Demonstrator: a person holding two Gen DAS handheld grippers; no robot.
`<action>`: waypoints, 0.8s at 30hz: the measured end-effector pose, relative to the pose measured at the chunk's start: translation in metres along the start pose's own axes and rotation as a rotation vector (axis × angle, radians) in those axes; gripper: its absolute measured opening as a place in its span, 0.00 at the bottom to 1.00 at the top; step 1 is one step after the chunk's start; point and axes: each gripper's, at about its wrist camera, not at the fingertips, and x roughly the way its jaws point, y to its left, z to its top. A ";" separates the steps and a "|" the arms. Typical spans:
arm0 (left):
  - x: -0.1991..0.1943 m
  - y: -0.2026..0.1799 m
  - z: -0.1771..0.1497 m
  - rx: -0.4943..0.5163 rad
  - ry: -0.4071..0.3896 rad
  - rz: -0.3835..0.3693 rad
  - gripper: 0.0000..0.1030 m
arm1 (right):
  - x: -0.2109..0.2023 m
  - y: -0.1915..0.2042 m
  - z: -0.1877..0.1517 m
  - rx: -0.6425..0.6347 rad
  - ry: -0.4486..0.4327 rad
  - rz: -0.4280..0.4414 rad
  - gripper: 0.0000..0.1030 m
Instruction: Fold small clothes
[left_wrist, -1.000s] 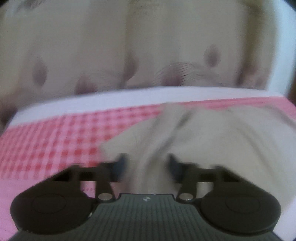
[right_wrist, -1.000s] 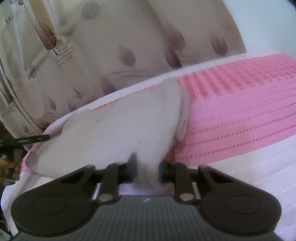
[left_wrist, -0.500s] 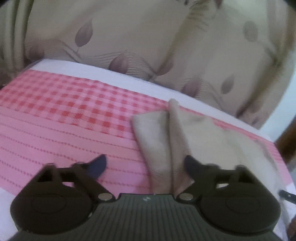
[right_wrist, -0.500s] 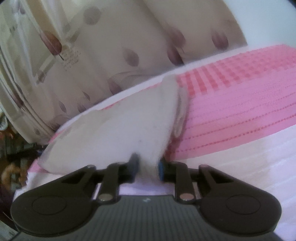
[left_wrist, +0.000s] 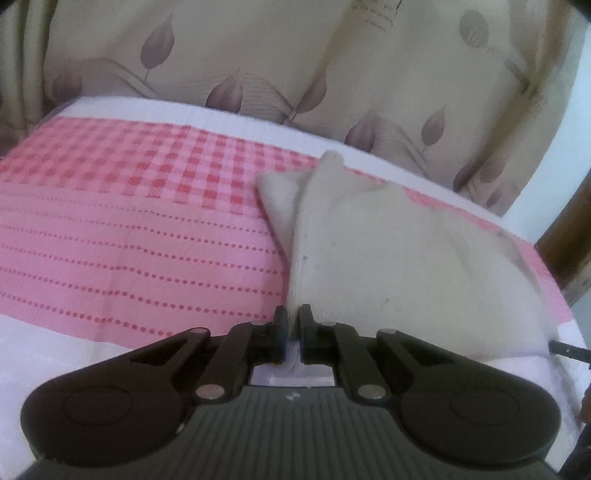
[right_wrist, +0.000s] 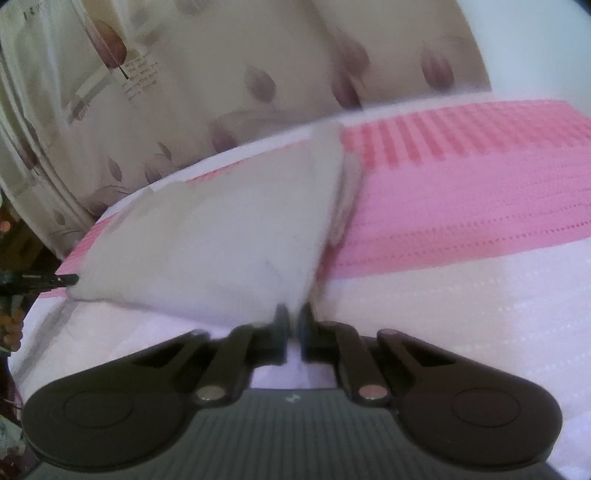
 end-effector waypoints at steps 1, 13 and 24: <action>-0.001 -0.002 0.001 0.004 -0.002 -0.004 0.10 | 0.000 -0.001 0.002 0.021 -0.010 0.010 0.07; -0.038 -0.063 0.012 0.213 -0.177 0.134 0.96 | -0.029 0.069 0.007 -0.151 -0.260 -0.100 0.09; -0.008 -0.082 0.022 0.241 -0.149 0.241 0.98 | 0.060 0.089 0.029 -0.257 -0.186 -0.341 0.09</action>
